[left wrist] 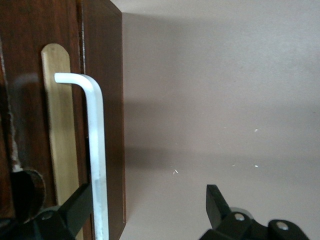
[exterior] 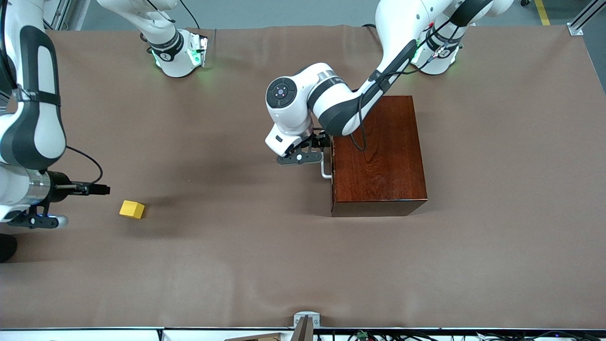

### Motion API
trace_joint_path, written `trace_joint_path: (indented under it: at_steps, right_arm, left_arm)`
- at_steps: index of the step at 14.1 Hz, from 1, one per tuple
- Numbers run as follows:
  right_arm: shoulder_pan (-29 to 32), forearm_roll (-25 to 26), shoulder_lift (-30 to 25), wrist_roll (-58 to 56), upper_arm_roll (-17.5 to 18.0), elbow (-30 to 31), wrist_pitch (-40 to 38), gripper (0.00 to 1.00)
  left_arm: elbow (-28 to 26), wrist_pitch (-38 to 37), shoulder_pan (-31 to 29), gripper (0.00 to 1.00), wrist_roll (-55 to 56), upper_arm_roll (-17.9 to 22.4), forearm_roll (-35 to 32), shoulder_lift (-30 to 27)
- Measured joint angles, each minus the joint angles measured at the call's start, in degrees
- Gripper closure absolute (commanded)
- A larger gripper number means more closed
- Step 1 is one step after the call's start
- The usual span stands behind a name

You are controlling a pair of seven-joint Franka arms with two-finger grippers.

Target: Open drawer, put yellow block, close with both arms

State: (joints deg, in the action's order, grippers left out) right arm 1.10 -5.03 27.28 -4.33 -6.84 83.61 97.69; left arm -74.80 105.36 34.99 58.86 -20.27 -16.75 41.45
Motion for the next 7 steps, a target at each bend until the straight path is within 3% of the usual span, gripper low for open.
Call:
trace_joint_path:
  at_steps: [7]
  right_arm:
    - [0.1, -0.5, 6.4, 0.0, 0.0, 0.0, 7.0, 0.0]
  left_arm:
    - [-0.4, -0.1, 0.2, 0.0, 0.0, 0.3, -0.6, 1.1]
